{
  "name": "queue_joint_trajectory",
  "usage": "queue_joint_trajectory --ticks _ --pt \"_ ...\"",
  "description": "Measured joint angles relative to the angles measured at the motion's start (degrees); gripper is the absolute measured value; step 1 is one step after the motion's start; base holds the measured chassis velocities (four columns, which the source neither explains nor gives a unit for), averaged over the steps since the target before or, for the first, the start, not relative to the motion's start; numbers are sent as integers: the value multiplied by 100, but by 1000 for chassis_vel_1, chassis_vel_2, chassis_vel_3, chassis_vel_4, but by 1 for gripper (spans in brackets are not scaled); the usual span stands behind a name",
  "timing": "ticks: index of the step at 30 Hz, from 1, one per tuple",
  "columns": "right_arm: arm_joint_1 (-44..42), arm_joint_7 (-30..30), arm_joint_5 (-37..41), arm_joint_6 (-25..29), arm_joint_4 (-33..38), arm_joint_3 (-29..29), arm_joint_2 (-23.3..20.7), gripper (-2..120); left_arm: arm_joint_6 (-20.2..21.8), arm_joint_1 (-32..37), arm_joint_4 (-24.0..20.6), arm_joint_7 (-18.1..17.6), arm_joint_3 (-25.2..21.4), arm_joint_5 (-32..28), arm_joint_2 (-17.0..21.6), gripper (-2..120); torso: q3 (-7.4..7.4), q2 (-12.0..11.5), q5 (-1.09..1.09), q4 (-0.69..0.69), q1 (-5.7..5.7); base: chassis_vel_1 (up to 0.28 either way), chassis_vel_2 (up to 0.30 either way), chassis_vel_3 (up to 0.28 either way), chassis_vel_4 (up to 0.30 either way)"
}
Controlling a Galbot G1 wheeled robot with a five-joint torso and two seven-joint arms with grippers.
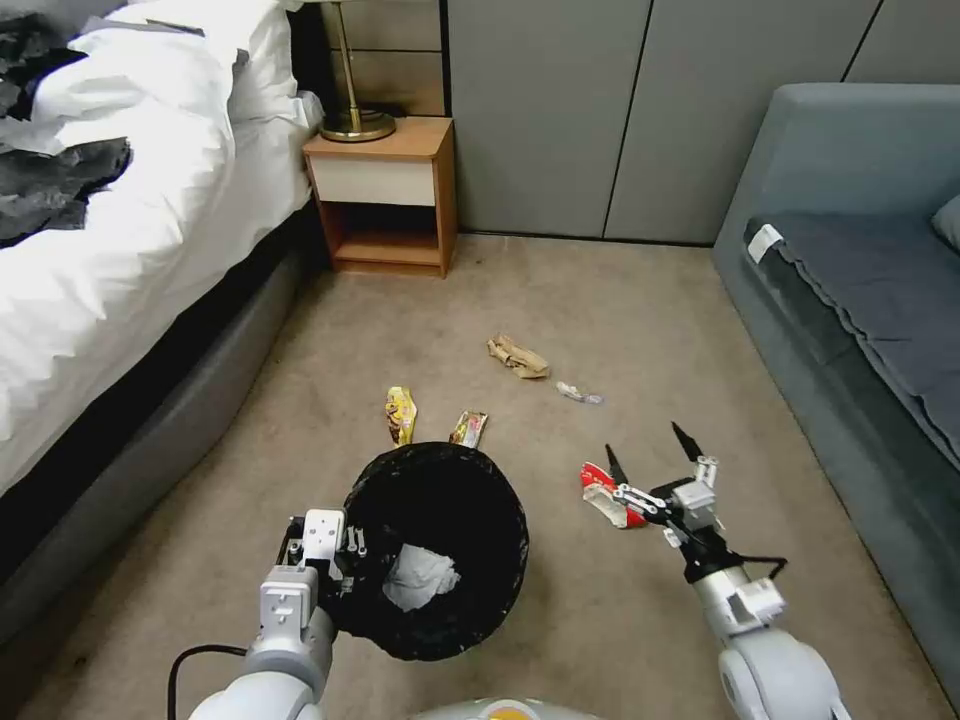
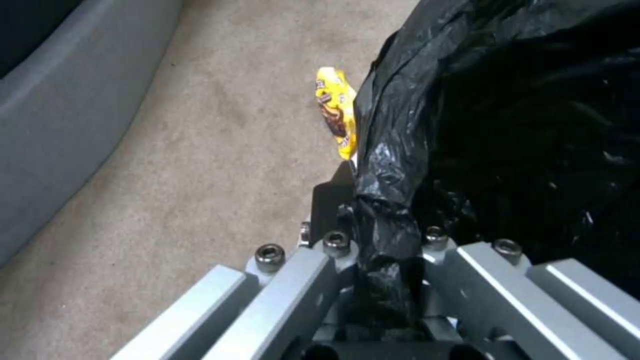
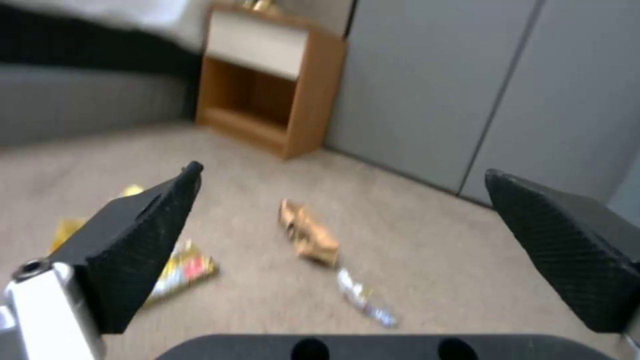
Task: Pick up the trash bin, then pick up the garbage from the floor and place it into the trash bin.
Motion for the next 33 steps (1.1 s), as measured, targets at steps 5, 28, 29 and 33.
queue_joint_trajectory --ticks 5,28,29,33 --pt "651 -255 -178 -82 -1073 -313 -193 103 4 9 44 0 -13 25 -36 1 0 0 -2 -3 0 0 0 0 0" --pt "2697 -930 -527 688 -4944 -536 20 100 24 13 108 -3 -73 87 -157 1 0 0 -3 -1 0 0 0 0 0" --pt "2729 -936 -528 717 -5036 -521 30 100 22 14 108 -3 -68 90 -159 1 0 0 -2 -1 0 0 0 0 0" --pt "2779 -953 -548 783 -5252 -468 50 100 11 29 108 -4 -50 115 -163 1 0 0 -2 -1 0 0 0 0 0"
